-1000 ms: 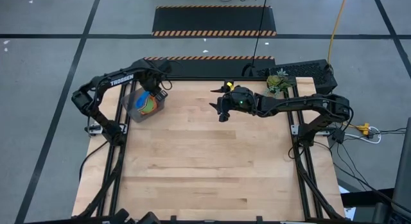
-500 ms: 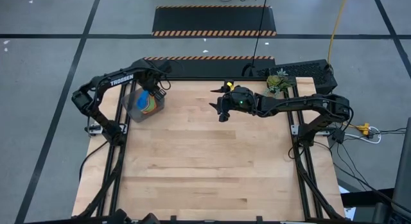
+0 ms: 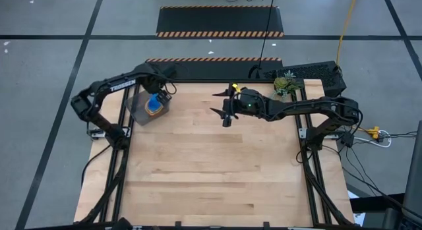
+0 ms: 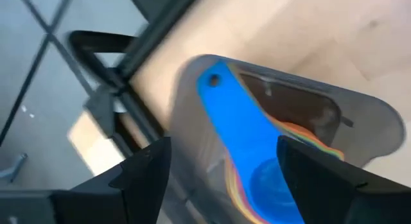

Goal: Nest measuring cups in basket
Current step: Adjust the black bin

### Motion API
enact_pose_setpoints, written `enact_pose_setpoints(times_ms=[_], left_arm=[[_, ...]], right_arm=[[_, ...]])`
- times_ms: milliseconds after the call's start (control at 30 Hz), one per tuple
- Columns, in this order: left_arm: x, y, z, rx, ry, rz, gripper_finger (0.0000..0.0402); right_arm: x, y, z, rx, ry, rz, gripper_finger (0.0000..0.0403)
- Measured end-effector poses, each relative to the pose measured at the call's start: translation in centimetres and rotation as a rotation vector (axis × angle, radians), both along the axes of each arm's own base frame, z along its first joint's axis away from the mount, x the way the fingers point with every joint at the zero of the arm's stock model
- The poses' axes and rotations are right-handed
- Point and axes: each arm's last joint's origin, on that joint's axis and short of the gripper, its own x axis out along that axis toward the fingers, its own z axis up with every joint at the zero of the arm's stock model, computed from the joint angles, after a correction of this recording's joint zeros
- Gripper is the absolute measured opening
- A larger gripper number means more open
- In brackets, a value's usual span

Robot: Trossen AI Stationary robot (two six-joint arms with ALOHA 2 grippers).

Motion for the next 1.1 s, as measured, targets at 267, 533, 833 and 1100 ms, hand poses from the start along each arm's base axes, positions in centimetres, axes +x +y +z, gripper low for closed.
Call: enact_pose_setpoints(times_ms=[267,533,833,1100], left_arm=[[-3.0,-3.8,4.9,0.075,-0.119,0.075,0.0263],[-3.5,-9.3,4.1,-0.077,-0.157,-0.001,0.0185],[-3.9,-13.4,-1.1,-0.265,-0.023,-0.037,0.0111],[-4.0,-14.8,-3.6,-0.276,-0.018,-0.029,0.0072]], right_arm=[[0.5,0.3,-0.6,0.074,-0.025,0.039,0.0265],[0.4,0.3,-0.9,0.063,0.017,0.042,0.0265],[0.5,0.3,-0.9,0.041,0.021,0.045,0.0265],[0.4,0.3,-0.9,0.034,0.023,0.046,0.0265]])
